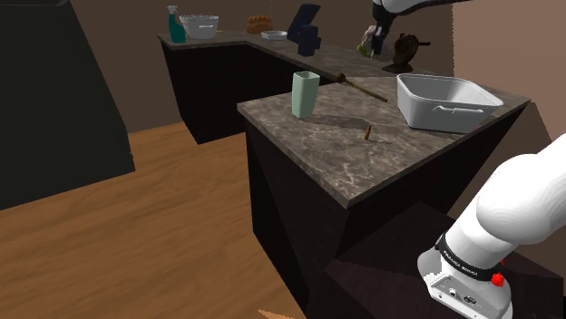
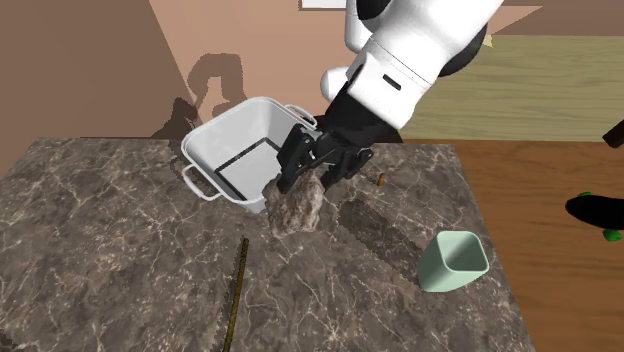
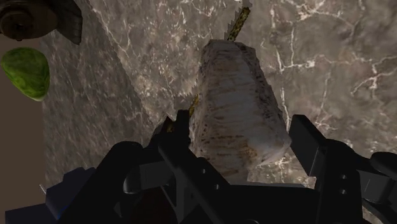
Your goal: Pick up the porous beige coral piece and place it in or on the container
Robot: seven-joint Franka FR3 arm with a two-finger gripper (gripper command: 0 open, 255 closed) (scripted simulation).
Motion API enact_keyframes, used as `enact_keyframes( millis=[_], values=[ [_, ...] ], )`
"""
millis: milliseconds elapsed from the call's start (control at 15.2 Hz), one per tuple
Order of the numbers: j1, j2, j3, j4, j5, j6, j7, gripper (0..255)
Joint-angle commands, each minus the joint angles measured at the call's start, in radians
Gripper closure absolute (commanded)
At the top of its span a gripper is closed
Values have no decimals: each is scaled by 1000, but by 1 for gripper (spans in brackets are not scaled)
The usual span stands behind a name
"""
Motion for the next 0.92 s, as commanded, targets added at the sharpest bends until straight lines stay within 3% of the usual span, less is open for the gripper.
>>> enact_keyframes(
  millis=[0,858],
  values=[
    [1,2,1,17,3,-12,-8,255],
    [-79,-425,-100,-298,-69,-28,-179,255]
  ],
)
